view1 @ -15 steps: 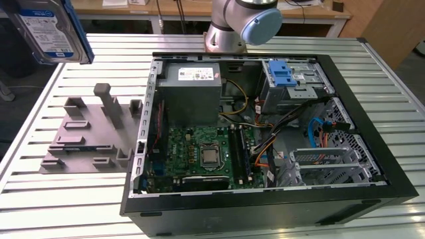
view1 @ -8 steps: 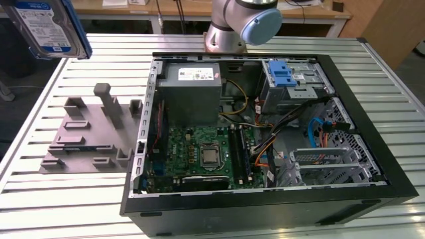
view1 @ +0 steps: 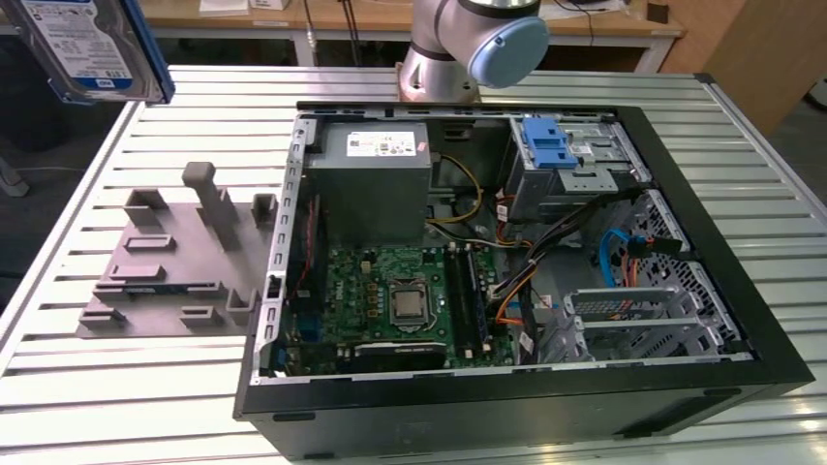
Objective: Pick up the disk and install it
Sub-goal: 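Pick up the disk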
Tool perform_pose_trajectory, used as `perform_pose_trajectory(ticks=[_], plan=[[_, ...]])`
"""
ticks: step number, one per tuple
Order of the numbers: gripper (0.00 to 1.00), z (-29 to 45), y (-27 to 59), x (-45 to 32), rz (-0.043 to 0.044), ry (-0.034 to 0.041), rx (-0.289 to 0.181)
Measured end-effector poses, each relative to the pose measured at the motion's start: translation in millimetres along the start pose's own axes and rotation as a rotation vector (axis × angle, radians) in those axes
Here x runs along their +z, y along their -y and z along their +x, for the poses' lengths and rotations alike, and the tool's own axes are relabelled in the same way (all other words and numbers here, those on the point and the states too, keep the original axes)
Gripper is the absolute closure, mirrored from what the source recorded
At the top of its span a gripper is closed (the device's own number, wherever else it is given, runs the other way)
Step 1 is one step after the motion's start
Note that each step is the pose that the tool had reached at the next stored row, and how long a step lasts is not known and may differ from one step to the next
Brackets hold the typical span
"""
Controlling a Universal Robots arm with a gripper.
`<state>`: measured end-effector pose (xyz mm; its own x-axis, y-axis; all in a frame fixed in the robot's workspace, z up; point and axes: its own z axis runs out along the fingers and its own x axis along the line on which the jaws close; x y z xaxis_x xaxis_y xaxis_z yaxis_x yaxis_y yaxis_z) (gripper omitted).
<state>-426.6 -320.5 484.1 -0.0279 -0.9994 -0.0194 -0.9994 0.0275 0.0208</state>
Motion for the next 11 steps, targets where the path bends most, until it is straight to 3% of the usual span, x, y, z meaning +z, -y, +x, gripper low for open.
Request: perform_pose_trajectory(ticks=[5, 11], plan=[[0.64, -0.6, -0.2, -8.7, -0.0001, -0.0001, 0.0], [0.64, 0.2, -0.2, -9.1, -0.0002, 0.0004, 0.0]])
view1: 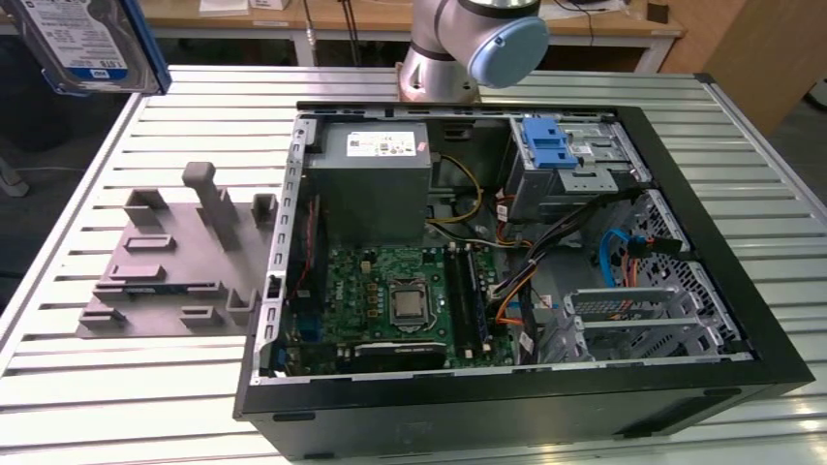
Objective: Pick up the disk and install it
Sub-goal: 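Pick up the disk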
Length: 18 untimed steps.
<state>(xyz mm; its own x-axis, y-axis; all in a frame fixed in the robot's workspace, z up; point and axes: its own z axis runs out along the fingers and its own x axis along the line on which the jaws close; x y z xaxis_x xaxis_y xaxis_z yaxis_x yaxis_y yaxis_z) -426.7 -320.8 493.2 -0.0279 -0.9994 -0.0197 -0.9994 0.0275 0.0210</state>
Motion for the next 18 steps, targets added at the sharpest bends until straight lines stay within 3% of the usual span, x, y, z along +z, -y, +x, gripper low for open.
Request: perform_pose_trajectory(ticks=[10, 18], plan=[[0.64, 21.1, 2.2, -0.4, 0.0, 0.0027, 0.0], [0.64, 26.6, 17.9, -0.8, -0.0001, 0.0027, 0.0]])
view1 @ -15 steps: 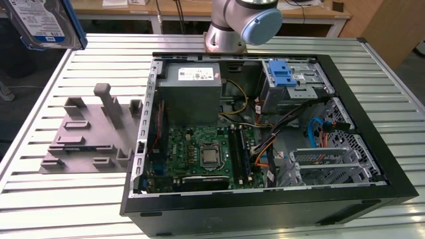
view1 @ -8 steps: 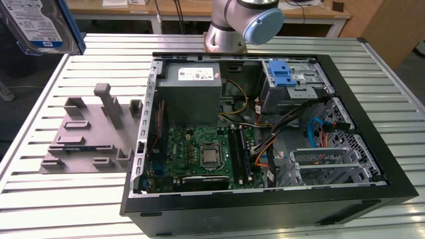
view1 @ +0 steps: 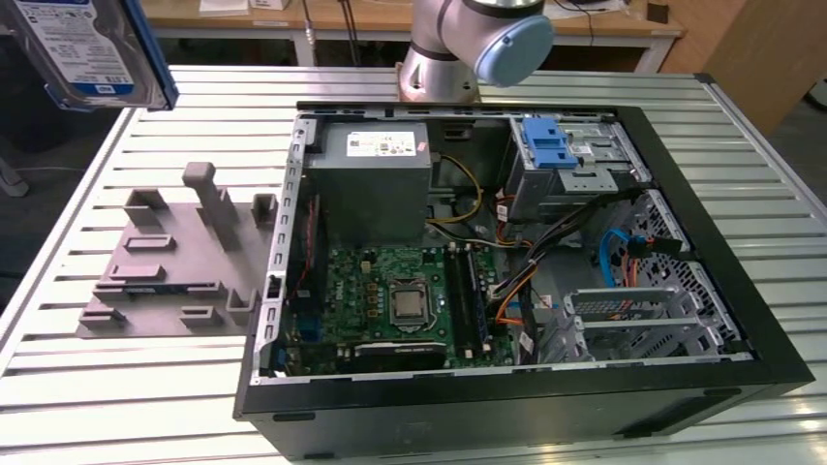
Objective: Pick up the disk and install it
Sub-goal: 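Pick up the disk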
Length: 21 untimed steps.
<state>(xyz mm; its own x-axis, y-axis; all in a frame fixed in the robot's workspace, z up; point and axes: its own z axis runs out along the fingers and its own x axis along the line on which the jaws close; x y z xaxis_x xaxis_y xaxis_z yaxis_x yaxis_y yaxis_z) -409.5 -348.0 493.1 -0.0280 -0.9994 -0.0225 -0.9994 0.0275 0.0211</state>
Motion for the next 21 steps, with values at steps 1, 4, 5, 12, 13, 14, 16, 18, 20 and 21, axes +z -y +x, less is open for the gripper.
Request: perform_pose_trajectory(ticks=[1, 4, 5, 12, 13, 14, 16, 18, 20, 21], plan=[[0.64, 0.4, 2.6, -0.1, -0.0001, 0.0, 0.0], [0.64, 1.9, 10.0, -0.2, -0.0004, 0.0, 0.0], [0.64, 2.4, 12.3, -0.3, -0.0004, 0.0001, 0.0], [0.64, 6.6, 27.8, -0.7, -0.0012, 0.0, 0.0], [0.64, 7.3, 29.8, -0.8, -0.0015, -0.0001, 0.0], [0.64, 8.0, 31.8, -0.8, -0.0016, 0.0, 0.0], [0.64, 9.5, 35.9, -0.9, -0.002, 0.0, 0.0], [0.64, 11.0, 39.6, -1.1, -0.0023, 0.0, 0.0], [0.64, 12.4, 43.2, -1.2, -0.0027, 0.0, 0.0], [0.64, 13.1, 45.0, -1.2, -0.0029, -0.0001, 0.0]])
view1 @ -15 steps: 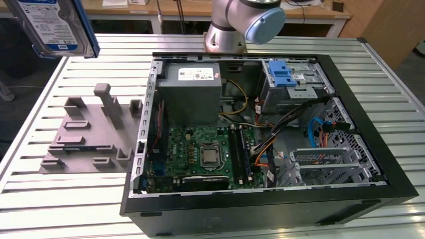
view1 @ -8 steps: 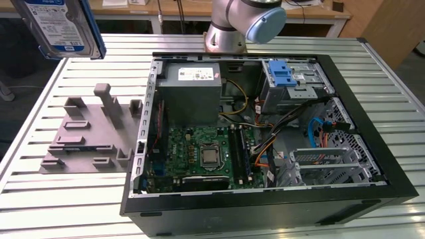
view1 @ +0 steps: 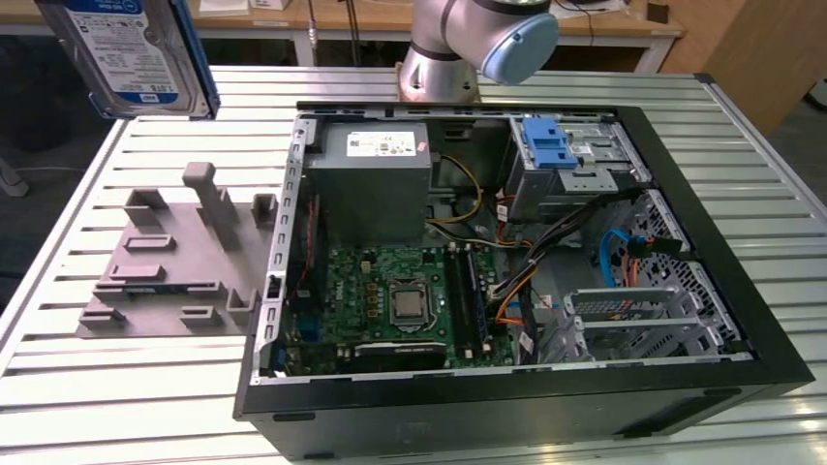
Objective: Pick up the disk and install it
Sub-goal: 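Pick up the disk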
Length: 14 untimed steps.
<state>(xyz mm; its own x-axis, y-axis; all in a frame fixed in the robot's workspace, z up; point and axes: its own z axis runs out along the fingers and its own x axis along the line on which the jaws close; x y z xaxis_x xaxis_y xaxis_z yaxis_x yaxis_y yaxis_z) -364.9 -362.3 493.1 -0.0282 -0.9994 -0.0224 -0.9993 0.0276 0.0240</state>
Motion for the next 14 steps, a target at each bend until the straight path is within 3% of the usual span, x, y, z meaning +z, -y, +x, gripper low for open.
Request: perform_pose_trajectory(ticks=[14], plan=[[0.64, 10.6, 25.5, -0.8, -0.0026, -0.0001, 0.0]])
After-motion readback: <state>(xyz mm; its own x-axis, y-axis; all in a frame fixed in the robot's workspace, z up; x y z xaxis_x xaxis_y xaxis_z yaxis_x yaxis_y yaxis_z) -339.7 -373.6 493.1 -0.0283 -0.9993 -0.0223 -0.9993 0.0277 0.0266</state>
